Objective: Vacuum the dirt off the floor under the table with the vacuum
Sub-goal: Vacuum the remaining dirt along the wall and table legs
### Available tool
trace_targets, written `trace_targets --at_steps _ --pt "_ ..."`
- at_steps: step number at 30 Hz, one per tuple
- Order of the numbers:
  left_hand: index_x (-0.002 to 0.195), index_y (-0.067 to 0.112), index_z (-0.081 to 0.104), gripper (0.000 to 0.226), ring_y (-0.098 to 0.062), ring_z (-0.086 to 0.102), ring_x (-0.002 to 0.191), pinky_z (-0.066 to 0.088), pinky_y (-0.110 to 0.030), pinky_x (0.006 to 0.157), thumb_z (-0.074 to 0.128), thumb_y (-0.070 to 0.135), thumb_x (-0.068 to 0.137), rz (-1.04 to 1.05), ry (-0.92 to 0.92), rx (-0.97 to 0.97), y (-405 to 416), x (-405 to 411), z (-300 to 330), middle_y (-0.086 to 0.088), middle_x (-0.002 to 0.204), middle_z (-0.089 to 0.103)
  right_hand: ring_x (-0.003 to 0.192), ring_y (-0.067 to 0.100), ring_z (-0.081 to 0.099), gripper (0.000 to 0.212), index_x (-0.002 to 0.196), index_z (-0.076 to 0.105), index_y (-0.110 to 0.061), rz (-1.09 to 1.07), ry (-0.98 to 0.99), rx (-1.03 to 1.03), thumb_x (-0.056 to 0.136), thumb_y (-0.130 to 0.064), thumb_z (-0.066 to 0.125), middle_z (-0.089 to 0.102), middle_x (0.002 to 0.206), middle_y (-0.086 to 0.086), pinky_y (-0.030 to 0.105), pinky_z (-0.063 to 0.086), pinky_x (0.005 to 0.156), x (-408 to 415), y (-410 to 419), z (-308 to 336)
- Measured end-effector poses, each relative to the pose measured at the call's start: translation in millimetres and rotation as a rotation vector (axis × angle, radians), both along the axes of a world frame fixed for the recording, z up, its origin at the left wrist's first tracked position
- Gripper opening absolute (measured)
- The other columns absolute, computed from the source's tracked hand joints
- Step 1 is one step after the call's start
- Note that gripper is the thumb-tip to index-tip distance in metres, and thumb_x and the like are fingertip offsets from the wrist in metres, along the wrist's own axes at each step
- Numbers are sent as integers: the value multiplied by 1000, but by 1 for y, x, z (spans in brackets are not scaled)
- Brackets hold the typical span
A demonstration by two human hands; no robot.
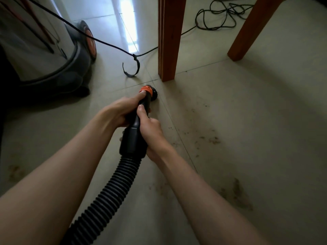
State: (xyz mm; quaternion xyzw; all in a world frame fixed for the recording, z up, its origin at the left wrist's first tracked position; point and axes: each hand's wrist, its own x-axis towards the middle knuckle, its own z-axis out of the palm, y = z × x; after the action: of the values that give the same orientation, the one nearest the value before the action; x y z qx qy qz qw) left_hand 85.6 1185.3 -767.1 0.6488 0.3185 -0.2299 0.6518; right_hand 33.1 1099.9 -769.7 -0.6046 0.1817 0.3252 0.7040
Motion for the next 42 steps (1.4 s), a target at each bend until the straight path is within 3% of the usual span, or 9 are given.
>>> trace_targets --at_steps 6,9,14,18,22,28,36,39,42 --pt "107 2 53 47 -10 60 44 46 -17 39 49 46 93 -45 -6 -7 -15 12 5 -7 80 58 96 31 65 55 116 56 -8 24 18 -3 96 -55 36 66 109 18 41 55 86 5 -20 -9" --pt "117 4 49 49 -15 57 60 48 -17 41 47 47 94 -85 -22 23 -26 17 7 -7 82 57 94 31 66 51 111 57 -8 -21 -8 7 96 -53 36 66 107 18 40 56 84 7 -25 -6" --pt "94 8 51 38 -16 56 69 49 -25 58 41 45 97 -132 -91 131 -36 21 9 -8 83 59 86 27 64 44 88 55 -12 -66 -89 -10 96 -51 36 62 88 9 35 56 72 12 -31 -7" --pt "97 5 52 39 -16 56 64 48 -17 43 42 43 97 -124 -131 175 -39 25 10 -9 80 59 82 24 62 46 89 55 -11 -86 -135 -9 97 -51 34 57 80 4 29 51 67 15 -31 -7" --pt "109 2 48 43 -15 59 59 48 -16 40 41 43 97 -123 -120 198 -41 29 7 -9 82 59 81 24 62 44 78 52 -15 -87 -94 36 97 -51 35 59 81 5 33 53 71 18 -32 -8" --pt "118 -2 51 56 -19 58 70 48 -28 60 41 48 96 -149 -105 260 -44 38 0 -14 101 60 96 35 66 55 102 58 -5 -117 -45 64 95 -55 35 67 105 21 45 55 86 21 -32 -12" --pt "106 2 54 48 -17 60 63 49 -24 52 41 47 96 -167 -156 268 -53 44 -1 -10 83 63 73 17 59 46 78 53 -16 -123 -159 26 98 -52 32 56 75 2 28 50 65 24 -47 -14" --pt "107 1 53 47 -18 59 65 48 -26 56 41 45 97 -196 -150 280 -60 45 -5 -10 85 61 75 19 60 49 82 54 -13 -109 -137 10 98 -52 31 58 77 3 27 50 62 24 -52 -17" --pt "110 1 53 48 -18 59 68 48 -27 58 41 46 97 -209 -141 283 -64 47 -7 -12 92 61 89 30 66 54 94 58 -7 -108 -95 24 96 -55 32 66 95 14 37 57 78 26 -54 -21"
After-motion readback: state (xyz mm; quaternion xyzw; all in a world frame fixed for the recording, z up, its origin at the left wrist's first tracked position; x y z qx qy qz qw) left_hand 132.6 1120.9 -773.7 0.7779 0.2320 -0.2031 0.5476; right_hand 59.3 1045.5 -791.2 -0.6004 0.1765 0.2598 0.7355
